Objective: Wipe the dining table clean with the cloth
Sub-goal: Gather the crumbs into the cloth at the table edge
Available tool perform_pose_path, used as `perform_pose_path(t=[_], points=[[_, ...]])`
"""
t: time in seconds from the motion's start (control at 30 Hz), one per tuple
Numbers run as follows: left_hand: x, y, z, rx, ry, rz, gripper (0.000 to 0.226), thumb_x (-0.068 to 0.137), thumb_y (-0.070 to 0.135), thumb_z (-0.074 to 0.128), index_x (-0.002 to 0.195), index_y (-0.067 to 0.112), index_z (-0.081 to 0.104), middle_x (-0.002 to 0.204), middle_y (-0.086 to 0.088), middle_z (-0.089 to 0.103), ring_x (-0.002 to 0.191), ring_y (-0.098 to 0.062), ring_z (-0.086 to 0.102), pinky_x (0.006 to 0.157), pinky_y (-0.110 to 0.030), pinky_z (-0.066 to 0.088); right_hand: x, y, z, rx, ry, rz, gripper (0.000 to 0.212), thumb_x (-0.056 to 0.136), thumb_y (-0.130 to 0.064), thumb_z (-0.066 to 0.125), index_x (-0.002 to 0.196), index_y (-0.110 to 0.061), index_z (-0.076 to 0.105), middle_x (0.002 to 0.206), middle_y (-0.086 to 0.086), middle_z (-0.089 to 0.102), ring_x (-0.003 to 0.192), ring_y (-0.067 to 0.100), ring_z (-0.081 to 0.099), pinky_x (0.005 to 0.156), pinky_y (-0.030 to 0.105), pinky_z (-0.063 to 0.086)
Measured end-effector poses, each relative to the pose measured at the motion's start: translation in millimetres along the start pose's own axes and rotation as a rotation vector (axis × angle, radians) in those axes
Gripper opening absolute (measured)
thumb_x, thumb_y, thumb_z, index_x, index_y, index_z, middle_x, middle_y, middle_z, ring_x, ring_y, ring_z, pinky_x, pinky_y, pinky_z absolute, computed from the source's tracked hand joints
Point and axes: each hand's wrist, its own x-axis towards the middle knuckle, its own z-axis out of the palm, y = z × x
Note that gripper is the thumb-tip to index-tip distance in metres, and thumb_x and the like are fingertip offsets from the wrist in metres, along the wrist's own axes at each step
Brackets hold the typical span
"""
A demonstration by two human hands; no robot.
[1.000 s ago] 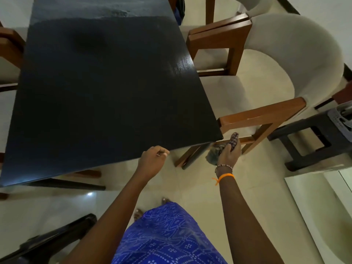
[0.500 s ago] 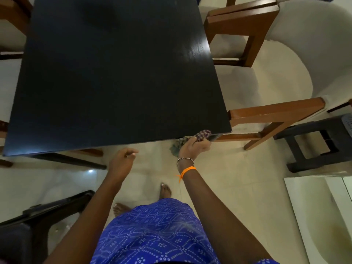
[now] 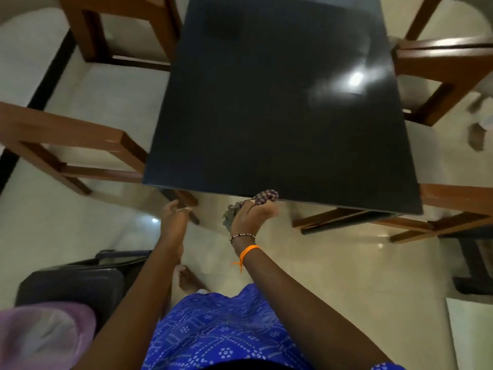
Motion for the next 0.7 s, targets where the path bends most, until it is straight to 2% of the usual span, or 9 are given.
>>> perform_pose_path(t=[0.1,0.2,0.3,0.37,0.43,0.53,0.57,0.63,0.7], points=[[20,13,-46,-0.009,0.061,-0.004,0.048,0.087,0.010,0.056,0.133,0.016,0.042,0.132,-0.012,0.049,0.118,-0.024,0.048,0.099,-0.037,0.040,-32,-8,39,-0.020,0.001,-0.025,0.036,0.089,0.008,0.040,0.122,0.018,0.031,0.122,0.029,0.032,0.113,0.040,0.041,0.106,0.041,0.035],[35,20,-81,-0.016,0.076,0.004,0.041,0.088,0.009,0.053,0.128,0.019,0.047,0.128,-0.008,0.051,0.116,-0.022,0.049,0.102,-0.037,0.039,-60,-10,68,-0.072,-0.049,-0.098,0.028,0.088,0.008,0.041,0.114,0.017,0.035,0.117,0.029,0.034,0.106,0.038,0.043,0.100,0.040,0.038],[46,25,-106,0.003,0.058,0.044,0.035,0.090,0.003,0.046,0.121,0.018,0.053,0.121,-0.005,0.055,0.106,-0.016,0.051,0.098,-0.034,0.040,-82,-12,93,-0.095,-0.094,-0.143,0.026,0.088,0.009,0.041,0.112,0.016,0.036,0.116,0.029,0.035,0.099,0.025,0.039,0.091,0.019,0.032],[52,25,-117,0.013,0.046,0.053,0.035,0.090,-0.001,0.044,0.118,0.016,0.056,0.115,-0.003,0.056,0.103,-0.014,0.050,0.098,-0.034,0.039,-93,-16,106,-0.099,-0.133,-0.154,0.027,0.088,0.009,0.041,0.114,0.016,0.035,0.116,0.029,0.034,0.098,0.021,0.035,0.089,0.017,0.031],[56,22,-126,0.015,0.056,0.049,0.035,0.089,-0.003,0.043,0.117,0.014,0.057,0.111,-0.003,0.056,0.103,-0.014,0.050,0.098,-0.033,0.038,-104,-20,120,-0.104,-0.196,-0.139,0.033,0.089,0.007,0.041,0.119,0.015,0.032,0.119,0.028,0.033,0.102,0.025,0.039,0.092,0.020,0.032],[59,17,-136,0.019,0.076,0.024,0.036,0.088,-0.006,0.042,0.116,0.011,0.058,0.109,-0.004,0.057,0.103,-0.015,0.050,0.095,-0.032,0.039,-121,-23,136,-0.170,-0.348,-0.122,0.045,0.094,0.002,0.038,0.132,0.018,0.020,0.135,0.032,0.025,0.124,0.035,0.036,0.094,0.004,0.016],[61,15,-139,0.011,0.082,0.014,0.037,0.087,-0.007,0.042,0.116,0.009,0.058,0.108,-0.005,0.057,0.102,-0.016,0.051,0.093,-0.031,0.039,-127,-24,140,-0.210,-0.403,-0.134,0.046,0.095,0.000,0.037,0.133,0.019,0.019,0.138,0.034,0.023,0.127,0.037,0.033,0.096,0.004,0.015],[62,12,-143,-0.010,0.089,-0.004,0.037,0.086,-0.009,0.040,0.113,0.007,0.059,0.105,-0.007,0.059,0.096,-0.017,0.053,0.086,-0.030,0.041,-136,-26,145,-0.255,-0.518,-0.224,0.040,0.095,0.000,0.038,0.129,0.017,0.028,0.132,0.032,0.032,0.121,0.037,0.037,0.102,0.021,0.024],[61,9,-147,-0.054,0.107,0.008,0.034,0.086,-0.008,0.037,0.106,0.006,0.061,0.095,-0.008,0.062,0.083,-0.017,0.055,0.072,-0.028,0.045,-137,-31,143,-0.290,-0.769,-0.396,0.032,0.092,0.000,0.041,0.122,0.011,0.039,0.122,0.025,0.042,0.110,0.032,0.044,0.099,0.038,0.035]])
